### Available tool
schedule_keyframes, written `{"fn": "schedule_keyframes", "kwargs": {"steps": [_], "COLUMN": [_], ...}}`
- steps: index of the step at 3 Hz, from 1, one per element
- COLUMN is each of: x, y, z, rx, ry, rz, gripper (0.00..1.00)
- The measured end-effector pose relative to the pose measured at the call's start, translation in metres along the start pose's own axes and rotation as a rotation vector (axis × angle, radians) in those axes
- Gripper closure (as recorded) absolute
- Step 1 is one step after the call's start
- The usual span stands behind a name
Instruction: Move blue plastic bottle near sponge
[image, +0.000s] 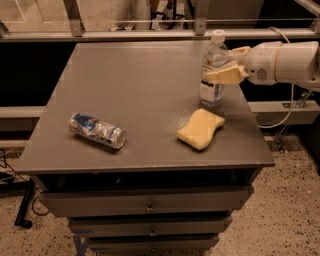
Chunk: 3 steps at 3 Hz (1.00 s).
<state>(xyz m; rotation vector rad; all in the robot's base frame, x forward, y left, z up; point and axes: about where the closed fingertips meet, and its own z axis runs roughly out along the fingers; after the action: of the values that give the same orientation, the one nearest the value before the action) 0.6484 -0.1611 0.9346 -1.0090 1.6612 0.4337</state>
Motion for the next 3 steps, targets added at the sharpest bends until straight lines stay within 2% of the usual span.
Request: {"fn": "schedule_keyframes", "kwargs": {"steps": [1, 2, 3], "x": [0.004, 0.009, 0.009], "y": [0.018, 0.031, 0.034], "z": [-0.006, -0.007, -0.007], "rx": [-0.016, -0.043, -0.053], "ry": [-0.006, 0.000, 0.001], "rz": [0.003, 0.004, 0.003], "gripper": [1.00, 0.82, 0.59]}}
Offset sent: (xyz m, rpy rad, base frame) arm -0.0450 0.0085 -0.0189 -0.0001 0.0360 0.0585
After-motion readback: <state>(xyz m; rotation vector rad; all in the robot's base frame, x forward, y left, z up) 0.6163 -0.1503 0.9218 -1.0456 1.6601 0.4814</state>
